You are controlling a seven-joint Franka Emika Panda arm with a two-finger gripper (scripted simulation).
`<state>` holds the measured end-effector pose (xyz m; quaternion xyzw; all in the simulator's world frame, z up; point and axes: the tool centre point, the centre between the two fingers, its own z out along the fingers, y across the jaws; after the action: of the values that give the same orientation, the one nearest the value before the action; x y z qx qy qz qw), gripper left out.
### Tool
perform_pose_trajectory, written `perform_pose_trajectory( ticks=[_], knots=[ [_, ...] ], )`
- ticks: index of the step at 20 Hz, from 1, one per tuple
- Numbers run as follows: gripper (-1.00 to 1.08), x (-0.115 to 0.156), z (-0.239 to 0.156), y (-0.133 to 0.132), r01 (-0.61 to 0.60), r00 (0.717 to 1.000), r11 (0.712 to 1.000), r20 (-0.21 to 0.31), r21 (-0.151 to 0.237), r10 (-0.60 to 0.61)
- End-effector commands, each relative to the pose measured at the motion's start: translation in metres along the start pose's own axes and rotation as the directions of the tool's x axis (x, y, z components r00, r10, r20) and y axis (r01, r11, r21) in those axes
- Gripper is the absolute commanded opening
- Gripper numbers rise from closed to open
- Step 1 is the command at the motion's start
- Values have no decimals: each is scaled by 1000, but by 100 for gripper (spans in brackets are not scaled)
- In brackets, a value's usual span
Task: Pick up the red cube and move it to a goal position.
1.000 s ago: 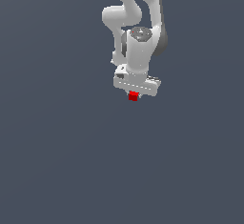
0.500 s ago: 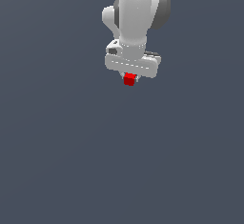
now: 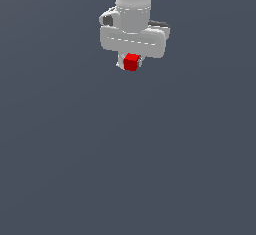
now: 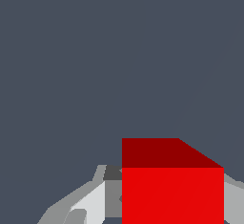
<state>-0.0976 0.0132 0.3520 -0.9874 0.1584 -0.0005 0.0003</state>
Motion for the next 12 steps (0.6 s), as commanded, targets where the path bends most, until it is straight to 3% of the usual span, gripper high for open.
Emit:
perform_pose_trajectory(
  ticks=[1,12],
  knots=[
    [-100,2,-18,4,0,1000,1000,1,0,0],
    [-100,8,-51,9,1,1000,1000,1,-1,-1]
  ],
)
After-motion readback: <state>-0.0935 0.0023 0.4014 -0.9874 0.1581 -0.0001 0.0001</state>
